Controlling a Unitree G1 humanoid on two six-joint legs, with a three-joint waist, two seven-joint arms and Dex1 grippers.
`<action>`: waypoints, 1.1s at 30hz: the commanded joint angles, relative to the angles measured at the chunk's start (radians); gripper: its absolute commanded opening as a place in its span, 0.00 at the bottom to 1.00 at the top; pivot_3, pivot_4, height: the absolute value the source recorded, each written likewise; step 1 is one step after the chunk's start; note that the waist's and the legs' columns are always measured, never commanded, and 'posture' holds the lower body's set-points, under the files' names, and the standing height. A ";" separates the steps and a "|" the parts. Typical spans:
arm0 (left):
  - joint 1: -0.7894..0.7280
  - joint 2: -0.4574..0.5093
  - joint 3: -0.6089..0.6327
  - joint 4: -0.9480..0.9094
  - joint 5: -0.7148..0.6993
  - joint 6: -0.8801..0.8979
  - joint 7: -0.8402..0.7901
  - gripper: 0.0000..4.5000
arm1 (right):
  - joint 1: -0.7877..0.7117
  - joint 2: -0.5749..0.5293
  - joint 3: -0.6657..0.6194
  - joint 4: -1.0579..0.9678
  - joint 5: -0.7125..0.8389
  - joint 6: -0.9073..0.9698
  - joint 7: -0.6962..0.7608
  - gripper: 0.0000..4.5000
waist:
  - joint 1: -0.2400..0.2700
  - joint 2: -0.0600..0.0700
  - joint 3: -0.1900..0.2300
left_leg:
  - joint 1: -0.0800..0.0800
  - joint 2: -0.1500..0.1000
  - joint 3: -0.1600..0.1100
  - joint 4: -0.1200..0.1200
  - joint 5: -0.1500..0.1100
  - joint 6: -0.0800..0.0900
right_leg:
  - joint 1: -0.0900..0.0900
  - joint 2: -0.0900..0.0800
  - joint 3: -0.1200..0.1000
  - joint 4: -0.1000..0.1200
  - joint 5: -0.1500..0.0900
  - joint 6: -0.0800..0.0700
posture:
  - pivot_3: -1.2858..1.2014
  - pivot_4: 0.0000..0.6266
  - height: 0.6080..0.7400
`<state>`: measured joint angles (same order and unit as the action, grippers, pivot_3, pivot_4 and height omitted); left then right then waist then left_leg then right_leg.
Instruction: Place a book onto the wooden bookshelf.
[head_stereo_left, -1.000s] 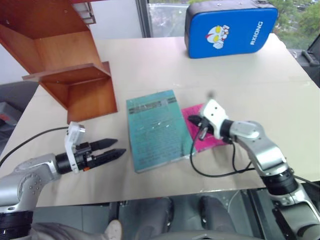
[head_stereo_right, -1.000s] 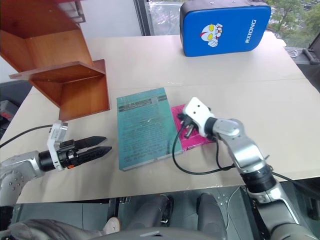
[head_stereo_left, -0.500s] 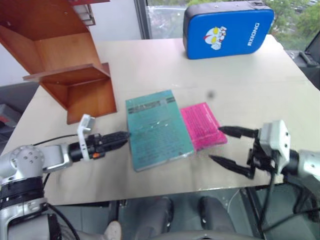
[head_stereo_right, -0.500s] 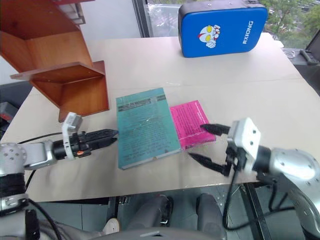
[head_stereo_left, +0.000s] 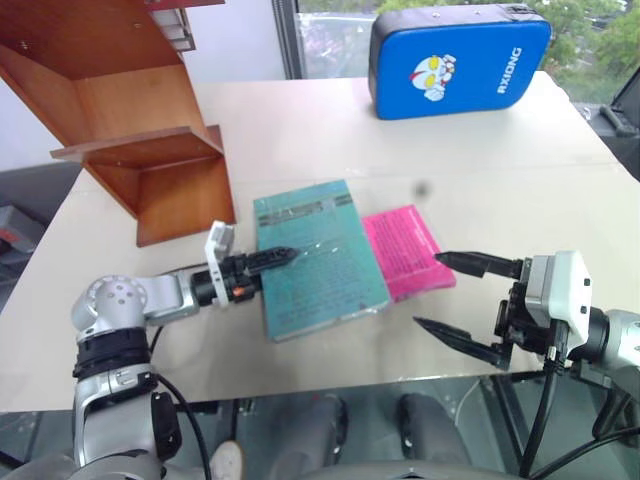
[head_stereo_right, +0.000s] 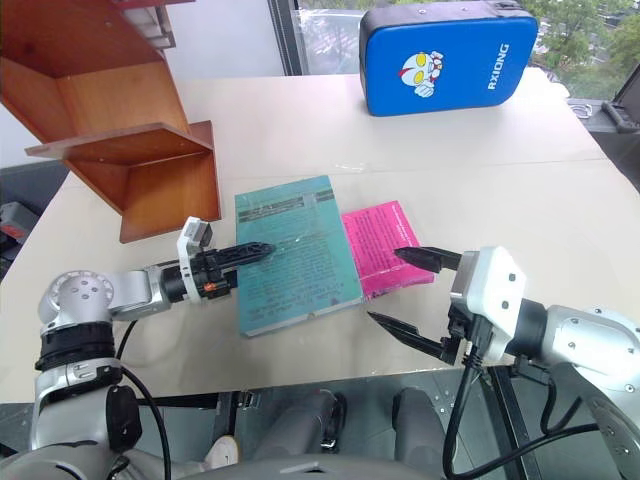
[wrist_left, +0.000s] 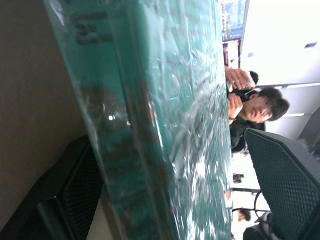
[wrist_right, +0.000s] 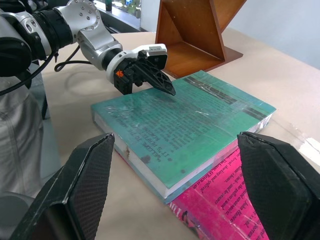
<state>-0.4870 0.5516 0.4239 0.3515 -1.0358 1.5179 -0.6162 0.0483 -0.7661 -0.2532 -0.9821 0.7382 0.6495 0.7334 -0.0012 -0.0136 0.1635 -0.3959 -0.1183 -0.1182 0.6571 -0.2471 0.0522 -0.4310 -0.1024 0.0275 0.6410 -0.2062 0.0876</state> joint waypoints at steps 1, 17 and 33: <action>-0.008 0.010 0.049 0.019 -0.008 0.019 -0.001 0.62 | -0.001 -0.014 -0.007 -0.012 -0.002 -0.028 -0.012 0.91 | 0.000 0.000 0.000 | 0.000 0.000 0.000 0.000 0.000 0.000 | 0.000 0.000 0.000 0.000 0.000 0.000 | 0.52 0.24 0.97; -0.021 0.083 0.174 -0.044 -0.293 0.097 0.074 0.00 | -0.095 -0.019 0.074 0.085 -0.036 -0.071 0.009 0.91 | 0.003 -0.003 -0.001 | 0.000 0.000 0.000 0.000 0.000 -0.001 | 0.000 0.000 0.000 0.000 0.000 0.000 | 0.52 0.24 0.97; -0.350 0.057 -0.285 -0.651 0.170 -0.708 -0.043 0.00 | -0.199 0.013 0.088 0.163 -0.064 -0.121 -0.030 0.91 | 0.015 -0.004 -0.001 | -0.003 0.000 0.000 0.006 -0.001 -0.001 | 0.001 -0.001 -0.001 0.001 0.000 0.000 | 0.52 0.24 0.97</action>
<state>-0.8098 0.5624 0.2330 -0.2210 -1.0336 0.9917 -0.5392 -0.1347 -0.7579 -0.1563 -0.8068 0.6808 0.5587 0.7122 0.0134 -0.0176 0.1626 -0.3990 -0.1186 -0.1172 0.6623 -0.2477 0.0512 -0.4299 -0.1032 0.0272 0.6412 -0.2059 0.0875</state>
